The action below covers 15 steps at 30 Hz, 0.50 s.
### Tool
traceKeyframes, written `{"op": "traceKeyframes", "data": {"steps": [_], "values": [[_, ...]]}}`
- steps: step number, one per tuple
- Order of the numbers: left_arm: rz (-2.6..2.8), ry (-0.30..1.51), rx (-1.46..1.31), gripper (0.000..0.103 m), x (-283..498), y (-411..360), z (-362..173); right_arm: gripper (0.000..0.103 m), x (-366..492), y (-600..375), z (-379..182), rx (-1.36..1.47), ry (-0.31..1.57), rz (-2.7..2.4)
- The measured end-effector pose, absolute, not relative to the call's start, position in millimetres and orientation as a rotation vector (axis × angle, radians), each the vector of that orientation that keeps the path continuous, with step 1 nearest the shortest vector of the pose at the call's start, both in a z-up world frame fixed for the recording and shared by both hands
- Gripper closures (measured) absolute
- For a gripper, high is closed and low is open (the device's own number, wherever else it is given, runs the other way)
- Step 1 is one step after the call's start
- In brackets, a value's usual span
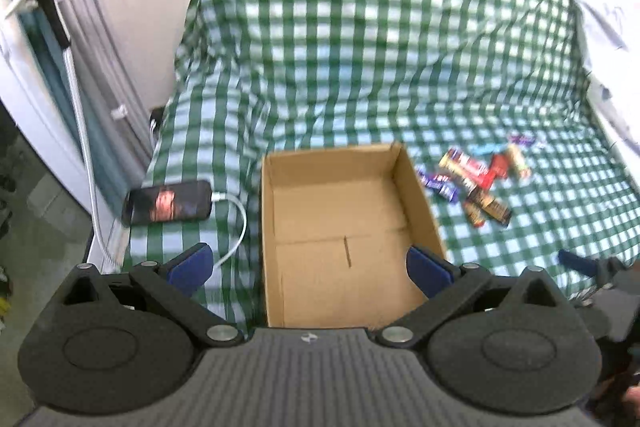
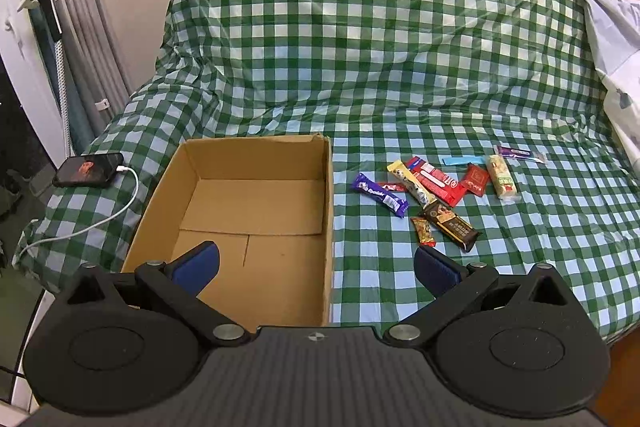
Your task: Organize snacks
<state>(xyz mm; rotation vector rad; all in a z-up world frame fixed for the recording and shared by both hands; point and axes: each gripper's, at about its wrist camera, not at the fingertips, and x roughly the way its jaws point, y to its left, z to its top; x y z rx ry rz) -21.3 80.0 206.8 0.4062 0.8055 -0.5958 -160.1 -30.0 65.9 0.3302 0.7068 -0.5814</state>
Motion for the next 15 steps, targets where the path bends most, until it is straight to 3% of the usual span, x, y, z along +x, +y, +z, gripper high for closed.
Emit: {"op": "traceKeyframes", "data": {"steps": [15], "values": [[-0.64, 0.747, 0.371, 0.0, -25.7, 86.3, 238.0, 0.0, -159.9, -29.5, 65.4, 0.326, 0.717, -0.572]]}}
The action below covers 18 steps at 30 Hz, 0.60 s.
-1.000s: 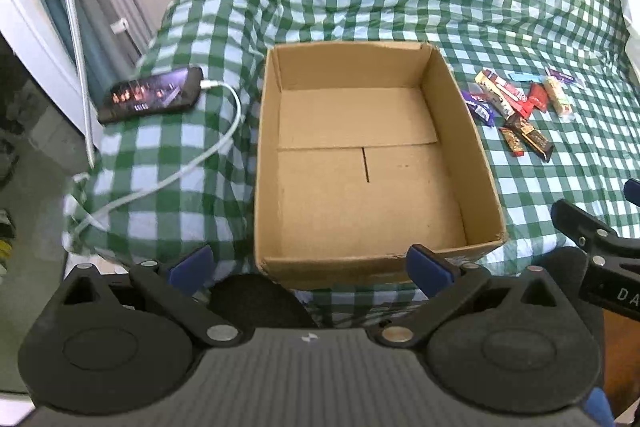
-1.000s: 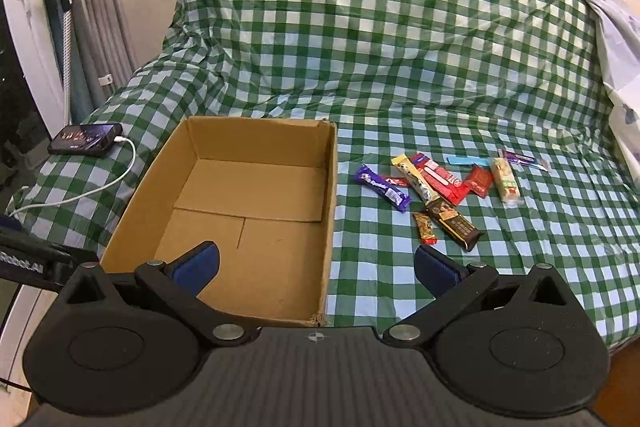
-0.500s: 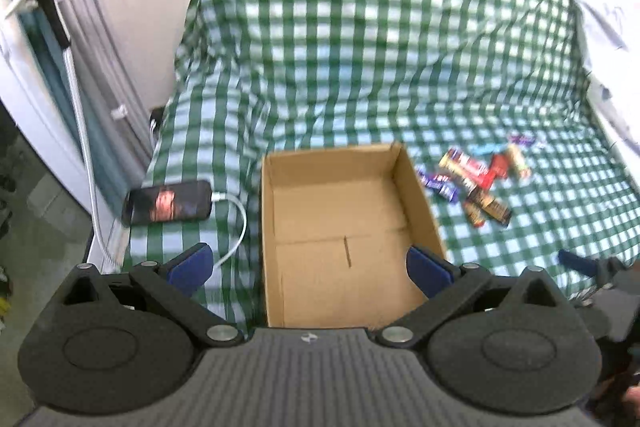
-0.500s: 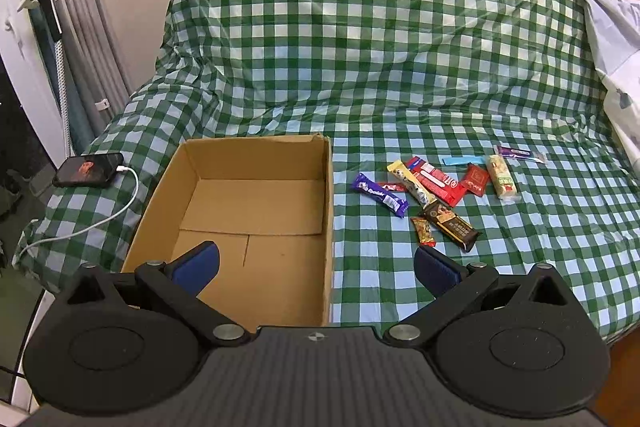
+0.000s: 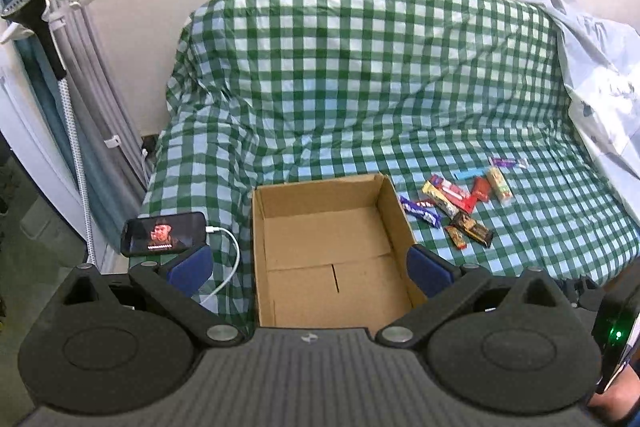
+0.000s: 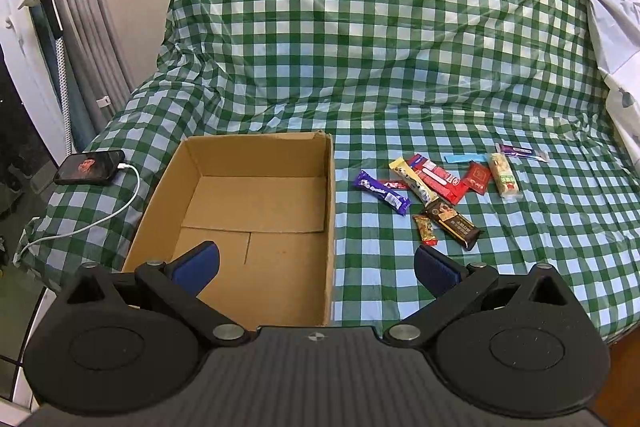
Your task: Organize snacks
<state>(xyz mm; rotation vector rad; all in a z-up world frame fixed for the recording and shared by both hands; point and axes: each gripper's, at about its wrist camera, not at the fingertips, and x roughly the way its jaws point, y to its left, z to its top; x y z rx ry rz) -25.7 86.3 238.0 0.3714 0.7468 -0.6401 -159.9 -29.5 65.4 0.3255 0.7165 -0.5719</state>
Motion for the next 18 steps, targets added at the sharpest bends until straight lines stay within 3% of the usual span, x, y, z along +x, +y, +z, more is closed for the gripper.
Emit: {"op": "traceKeyframes", "data": {"steps": [18], "values": [[-0.641, 0.729, 0.376, 0.0, -27.0, 88.8, 238.9, 0.0, -160.5, -29.2, 64.7, 0.333, 0.716, -0.565]]}}
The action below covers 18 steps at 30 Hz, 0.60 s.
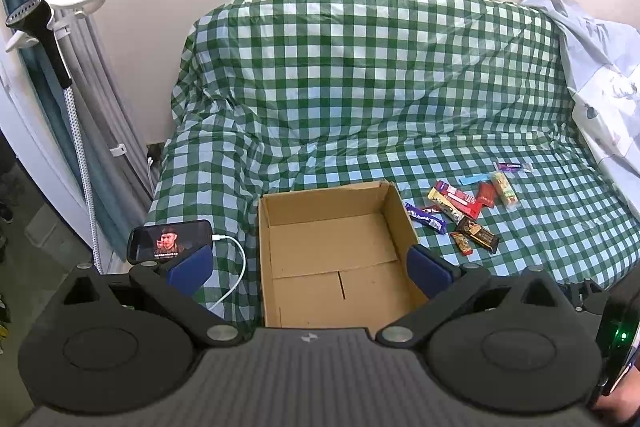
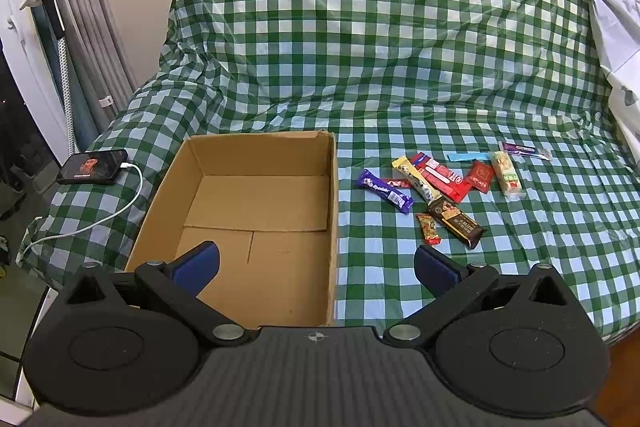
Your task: Organize snacks
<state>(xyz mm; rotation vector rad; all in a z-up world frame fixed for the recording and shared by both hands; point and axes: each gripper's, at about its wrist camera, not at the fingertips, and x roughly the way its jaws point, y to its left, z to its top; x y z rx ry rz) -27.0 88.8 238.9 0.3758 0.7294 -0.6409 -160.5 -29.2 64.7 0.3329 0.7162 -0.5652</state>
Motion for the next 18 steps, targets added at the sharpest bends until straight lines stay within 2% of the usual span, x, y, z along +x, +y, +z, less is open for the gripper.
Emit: {"op": "traceKeyframes", "data": {"steps": [8, 18], "values": [[-0.648, 0.773, 0.376, 0.0, -18.5, 82.2, 227.1, 0.0, -160.6, -28.3, 61.9, 0.339, 0.723, -0.56], [-0.638, 1.003, 0.418, 0.0, -6.2, 87.9, 126.7, 0.0, -156.3, -26.0, 45.8, 0.375, 0.744, -0.528]]}}
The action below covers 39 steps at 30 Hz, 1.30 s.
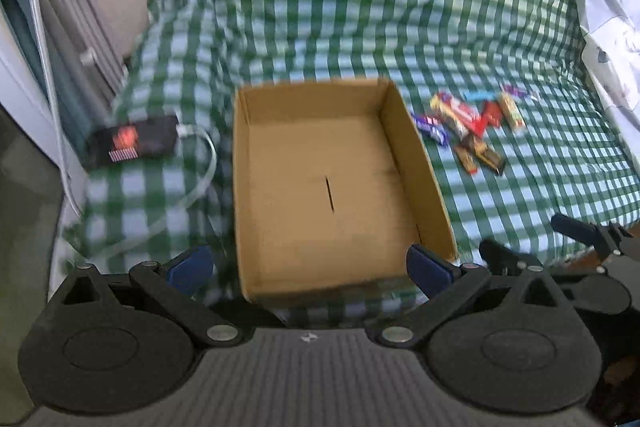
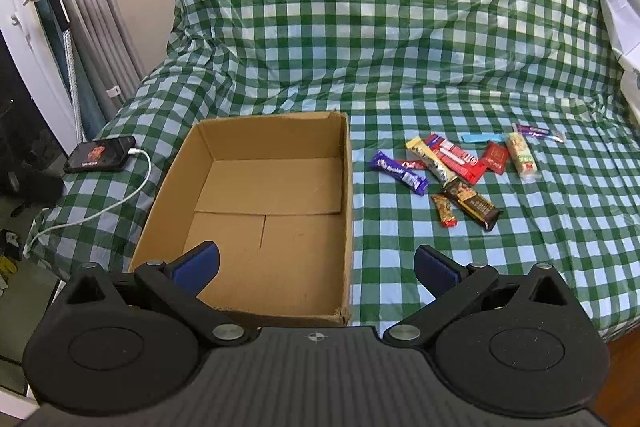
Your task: Organize snacks
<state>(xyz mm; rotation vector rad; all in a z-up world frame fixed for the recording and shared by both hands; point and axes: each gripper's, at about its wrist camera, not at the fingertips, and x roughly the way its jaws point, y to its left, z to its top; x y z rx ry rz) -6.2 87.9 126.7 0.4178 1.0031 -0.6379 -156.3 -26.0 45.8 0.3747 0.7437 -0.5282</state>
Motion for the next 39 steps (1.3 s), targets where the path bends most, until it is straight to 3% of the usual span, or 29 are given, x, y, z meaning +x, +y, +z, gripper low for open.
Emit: {"op": "traceKeyframes", "data": {"steps": [13, 26, 39], "values": [[-0.517, 1.035, 0.45, 0.0, -13.2, 93.5, 49.7, 0.0, -149.5, -17.9, 24.8, 0.375, 0.764, -0.482], [-0.499, 1.072, 0.352, 0.0, -17.2, 88.8, 37.8, 0.0, -153.8, -15.4, 28.2, 0.354, 0.732, -0.476], [-0.476, 0.964, 0.395, 0.0, -47.1, 62.1, 59.2, 0.0, -184.3, -31.2, 37.4, 0.375, 0.601, -0.471]]}}
